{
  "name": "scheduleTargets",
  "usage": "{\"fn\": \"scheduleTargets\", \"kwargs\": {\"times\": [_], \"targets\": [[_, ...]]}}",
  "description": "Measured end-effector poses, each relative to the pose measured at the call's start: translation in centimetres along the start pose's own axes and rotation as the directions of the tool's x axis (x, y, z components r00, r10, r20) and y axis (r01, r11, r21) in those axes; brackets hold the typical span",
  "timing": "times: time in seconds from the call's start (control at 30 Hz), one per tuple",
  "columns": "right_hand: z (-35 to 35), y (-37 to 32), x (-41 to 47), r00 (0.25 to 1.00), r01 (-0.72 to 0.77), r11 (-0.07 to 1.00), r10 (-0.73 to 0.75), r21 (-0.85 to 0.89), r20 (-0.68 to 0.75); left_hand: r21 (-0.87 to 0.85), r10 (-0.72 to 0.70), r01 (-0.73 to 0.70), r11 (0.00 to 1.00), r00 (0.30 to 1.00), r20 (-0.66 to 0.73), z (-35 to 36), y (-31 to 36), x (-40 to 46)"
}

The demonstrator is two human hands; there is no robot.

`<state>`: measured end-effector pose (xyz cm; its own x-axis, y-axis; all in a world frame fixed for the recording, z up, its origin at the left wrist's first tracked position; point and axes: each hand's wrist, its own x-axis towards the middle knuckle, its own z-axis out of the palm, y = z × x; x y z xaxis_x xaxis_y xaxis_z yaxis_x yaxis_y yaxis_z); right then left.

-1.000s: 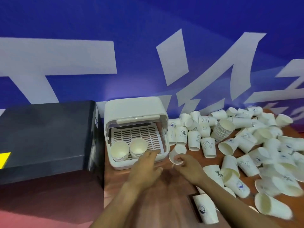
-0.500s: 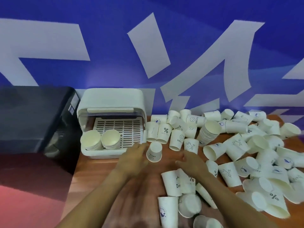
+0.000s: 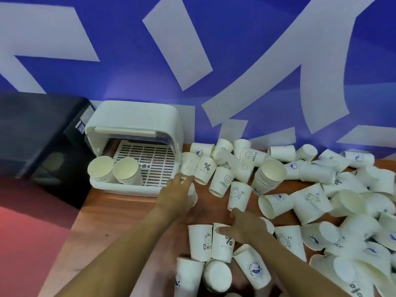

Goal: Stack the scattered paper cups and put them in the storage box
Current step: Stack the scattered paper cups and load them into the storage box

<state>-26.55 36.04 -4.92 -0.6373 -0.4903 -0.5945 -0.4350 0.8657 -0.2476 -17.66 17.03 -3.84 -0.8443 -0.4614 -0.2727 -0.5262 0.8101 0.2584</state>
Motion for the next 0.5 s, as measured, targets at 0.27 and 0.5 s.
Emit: {"fn": "scheduleTargets", "kwargs": {"times": [0.27,0.5], "targets": [[0.3,0.6,1.6,0.999,-0.023,0.998,0.022,0.053,0.023,0.244,-0.051,0.033,0.969,0.996,0.068,1.0,0.9,3.0],[0.8,0.4,2.2,0.997,-0.059,0.983,0.049,0.175,0.063,0.394,-0.068,0.023,0.919,0.993,0.100,1.9,1.0,3.9]]}}
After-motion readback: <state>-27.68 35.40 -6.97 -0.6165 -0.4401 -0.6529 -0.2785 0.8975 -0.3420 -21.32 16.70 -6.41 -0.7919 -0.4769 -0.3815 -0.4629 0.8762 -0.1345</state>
